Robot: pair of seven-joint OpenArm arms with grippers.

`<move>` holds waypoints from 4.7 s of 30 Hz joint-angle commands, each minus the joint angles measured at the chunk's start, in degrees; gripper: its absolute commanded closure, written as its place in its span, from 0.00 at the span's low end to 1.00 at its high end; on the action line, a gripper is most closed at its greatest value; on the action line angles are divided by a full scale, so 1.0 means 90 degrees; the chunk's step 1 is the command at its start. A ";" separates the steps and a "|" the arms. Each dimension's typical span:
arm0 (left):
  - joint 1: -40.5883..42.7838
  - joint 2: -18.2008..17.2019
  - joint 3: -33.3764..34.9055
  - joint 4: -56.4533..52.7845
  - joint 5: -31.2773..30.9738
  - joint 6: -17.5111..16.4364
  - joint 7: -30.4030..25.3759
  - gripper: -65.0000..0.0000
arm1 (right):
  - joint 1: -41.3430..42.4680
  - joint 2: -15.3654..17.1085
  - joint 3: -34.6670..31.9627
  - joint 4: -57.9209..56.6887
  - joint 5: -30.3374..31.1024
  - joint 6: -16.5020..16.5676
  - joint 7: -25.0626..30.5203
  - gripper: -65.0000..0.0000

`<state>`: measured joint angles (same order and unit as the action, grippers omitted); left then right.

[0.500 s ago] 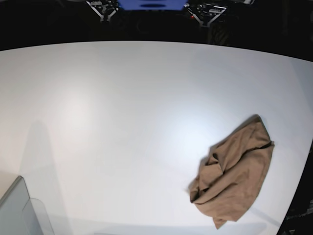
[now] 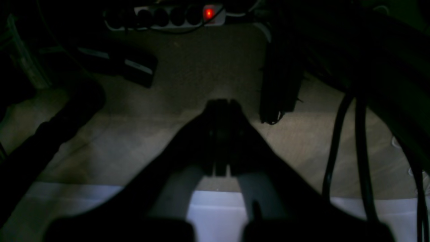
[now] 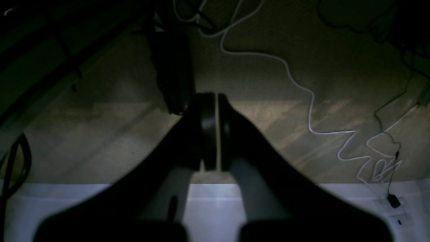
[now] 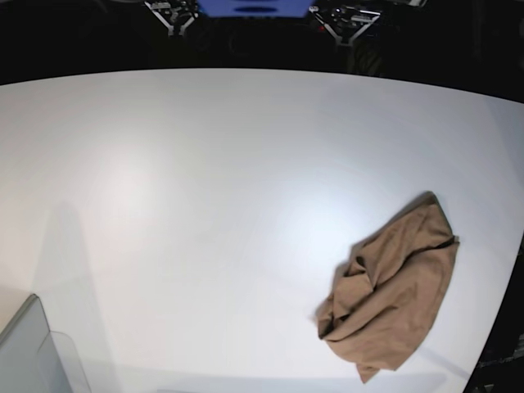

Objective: Layout the t-shirt on the table in an organized manner, then fold the t-shirt properly

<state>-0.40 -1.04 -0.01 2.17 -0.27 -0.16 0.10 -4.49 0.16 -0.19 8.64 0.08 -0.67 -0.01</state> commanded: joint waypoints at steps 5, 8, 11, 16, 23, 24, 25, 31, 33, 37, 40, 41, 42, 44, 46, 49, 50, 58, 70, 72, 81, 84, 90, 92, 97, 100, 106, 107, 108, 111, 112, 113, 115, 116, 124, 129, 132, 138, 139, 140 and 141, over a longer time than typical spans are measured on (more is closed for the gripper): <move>0.0157 -0.0026 0.0006 0.0369 0.0025 0.0043 -0.0006 1.00 | -0.0033 0.0016 -0.0014 0.0011 0.0026 0.0108 0.0006 1.00; 0.0157 -0.0026 0.0006 0.0369 0.0025 0.0043 -0.0006 1.00 | -0.0033 0.0016 -0.0014 0.0011 0.0026 0.0108 0.0006 1.00; 0.0157 -0.0026 0.0006 0.0369 0.0025 0.0043 -0.0006 1.00 | -0.0033 0.0016 -0.0014 0.0011 0.0026 0.0108 0.0006 1.00; 0.0157 -0.0026 0.0006 0.0359 0.0025 0.0043 -0.0006 1.00 | -0.0033 0.0016 -0.0014 0.0011 0.0026 0.0108 0.0006 1.00; 0.0245 -0.0036 0.0006 0.0369 0.0025 0.0043 -0.0006 1.00 | -0.0053 0.0016 -0.0014 0.0011 0.0026 0.0108 0.0006 1.00; 0.0284 -0.0036 0.0006 0.0398 0.0025 0.0043 -0.0006 1.00 | -0.0063 0.0016 -0.0014 0.0011 0.0026 0.0108 0.0006 1.00; 0.0323 -0.0036 0.0006 0.0408 0.0025 0.0033 -0.0006 1.00 | -0.0102 0.0016 -0.0014 0.0011 0.0026 0.0108 0.0006 1.00; 0.0753 -0.0231 -0.0033 0.0672 -0.0014 -0.0006 -0.0045 1.00 | -0.1118 0.0016 -0.0014 0.1731 0.0026 0.0108 -0.0033 1.00; 0.1075 -0.0388 -0.0033 0.1082 -0.0014 -0.0006 -0.0045 1.00 | -0.1616 0.0016 -0.0014 0.2571 0.0026 0.0108 -0.0023 1.00; 0.1935 -0.0583 -0.0033 0.2469 -0.0014 -0.0006 -0.0006 1.00 | -0.2534 0.0016 0.0006 0.4202 0.0026 0.0108 -0.0053 1.00; 0.2707 -0.0778 -0.0043 0.3700 -0.0023 -0.0006 -0.0006 1.00 | -0.3071 0.0026 0.0026 0.5257 0.0026 0.0108 -0.0053 1.00; 0.2912 -0.0808 -0.0043 0.4090 -0.0023 -0.0006 -0.0006 1.00 | -0.3218 0.0026 0.0026 0.5521 0.0026 0.0108 -0.0053 1.00; 0.3107 -0.0876 -0.0043 0.4471 -0.0023 -0.0006 -0.0006 1.00 | -0.3335 0.0045 0.0026 0.5814 0.0026 0.0108 -0.0053 1.00; 0.3557 -0.0964 -0.0053 0.5253 -0.0023 -0.0006 -0.0006 1.00 | -0.3599 0.0133 0.0035 0.6419 0.0026 0.0108 -0.0053 1.00; 0.3937 -0.1032 -0.0053 0.6073 -0.0033 -0.0006 -0.0006 1.00 | -0.3804 0.0143 0.0035 0.6947 0.0026 0.0108 -0.0053 1.00; 0.4582 -0.1130 -0.0053 0.7412 -0.0346 -0.0006 -0.0006 1.00 | -0.4107 0.0172 0.0045 0.7836 0.0026 0.0108 -0.0062 1.00; 0.4748 -0.1228 -0.0053 0.7880 -0.0492 0.0004 -0.0006 1.00 | -0.4214 0.0221 0.0045 0.8158 0.0026 0.0108 -0.0062 1.00; 0.5696 -0.1560 -0.0043 1.0313 -0.0873 0.0043 0.0004 1.00 | -0.4820 0.0338 0.0211 1.0551 0.0026 0.0108 -0.0062 1.00; 0.5901 -0.1198 -0.1059 1.2413 -0.0883 0.0043 0.0004 1.00 | -0.3989 0.0280 -0.0053 1.1772 0.0026 0.0108 -0.0072 1.00; 0.5705 -0.1198 -0.1107 1.2491 -0.0883 0.0043 -0.0006 1.00 | -0.3755 0.0289 -0.0258 1.1782 0.0026 0.0108 -0.0267 0.98; 0.4826 -0.1247 -0.1127 1.2452 -0.0883 0.0013 0.0004 0.32 | -0.3003 0.0250 -0.1137 1.1792 0.0026 0.0108 -0.1586 0.50; 0.4270 -0.1257 -0.1137 1.2257 -0.0854 0.0043 0.0004 0.09 | -0.2925 0.0250 -0.1205 1.1782 0.0026 0.0108 -0.1684 0.43; 0.2687 -0.1111 -0.1645 1.1524 -0.0873 0.0013 0.0922 0.00 | -0.2798 0.0260 -0.1205 1.1733 0.0026 0.0108 -0.1684 0.43; 0.2042 -0.1023 -0.1948 1.1163 -0.0873 -0.0006 0.1488 0.00 | -0.2798 0.0260 -0.1186 1.1733 0.0016 0.0108 -0.1684 0.43; 0.0597 -0.1003 -0.2485 0.9961 -0.0883 -0.0016 0.2055 0.00 | -0.2788 0.0260 -0.1176 1.1635 -0.0004 0.0108 -0.1684 0.43; -0.0038 -0.1101 -0.2534 0.9092 -0.0883 -0.0016 0.2045 0.00 | -0.2778 0.0270 -0.1176 1.1557 -0.0004 0.0108 -0.1684 0.43; -0.1327 -0.1316 -0.2543 0.7294 -0.0893 -0.0016 0.1996 0.00 | -0.2768 0.0270 -0.1166 1.1293 -0.0004 0.0108 -0.1694 0.43; -0.1474 -0.1316 -0.2543 0.7079 -0.0922 -0.0026 0.1987 0.00 | -0.2768 0.0270 -0.1166 1.1245 -0.0004 0.0108 -0.1694 0.43; -0.1611 -0.1316 -0.2534 0.6874 -0.0981 -0.0026 0.1987 0.00 | -0.2768 0.0270 -0.1166 1.1196 -0.0004 0.0108 -0.1684 0.43; -0.2021 -0.1325 -0.2534 0.6327 -0.1205 -0.0026 0.1987 0.00 | -0.2768 0.0270 -0.1166 1.1059 -0.0004 0.0108 -0.1684 0.43; -0.2158 -0.1325 -0.2524 0.6122 -0.1264 -0.0026 0.1987 0.00 | -0.2759 0.0270 -0.1166 1.1030 -0.0004 0.0108 -0.1684 0.43; -0.2285 -0.1325 -0.2514 0.5946 -0.1293 -0.0026 0.1987 0.00 | -0.2739 0.0270 -0.1166 1.1030 -0.0004 0.0108 -0.1684 0.43; -0.2431 -0.1325 -0.2504 0.5634 -0.1293 -0.0026 0.1977 0.00 | -0.2729 0.0270 -0.1166 1.1030 -0.0004 0.0108 -0.1684 0.43; -0.2490 -0.1316 -0.2485 0.5497 -0.1303 -0.0026 0.1967 0.00 | -0.2729 0.0270 -0.1156 1.1030 -0.0004 0.0108 -0.1684 0.43; -0.2588 -0.1306 -0.2475 0.4882 -0.1489 -0.0026 0.1195 0.00 | -0.2729 0.0270 -0.1156 1.1030 -0.0004 0.0108 -0.1684 0.43; -0.2597 -0.1316 -0.2475 0.4843 -0.1733 -0.0026 0.1186 0.00 | -0.2729 0.0338 -0.1156 1.1030 -0.0004 0.0108 -0.1684 0.43; -0.2666 -0.1316 -0.2475 0.4843 -0.1782 -0.0026 0.1186 0.00 | -0.2739 0.0348 -0.1156 1.1020 -0.0004 0.0108 -0.1684 0.43; -0.2988 -0.1316 -0.2475 0.4442 -0.1782 -0.0026 0.1176 0.00 | -0.2778 0.0348 -0.1156 1.1020 -0.0004 0.0108 -0.1684 0.43; -0.3037 -0.1316 -0.2475 0.4384 -0.1782 -0.0026 0.1176 0.00 | -0.2788 0.0348 -0.1156 1.1020 -0.0004 0.0108 -0.1684 0.43; -0.3066 -0.1316 -0.2475 0.4344 -0.1782 -0.0026 0.1176 0.00 | -0.2788 0.0348 -0.1156 1.1020 -0.0004 0.0108 -0.1684 0.43; -0.3086 -0.1306 -0.2475 0.4344 -0.1782 -0.0026 0.1176 0.00 | -0.2788 0.0348 -0.1156 1.1020 -0.0004 0.0108 -0.1684 0.43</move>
<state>-26.22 -12.19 -22.35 40.36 -16.14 -0.21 11.94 -29.43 3.18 -10.63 106.91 0.05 0.19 -16.75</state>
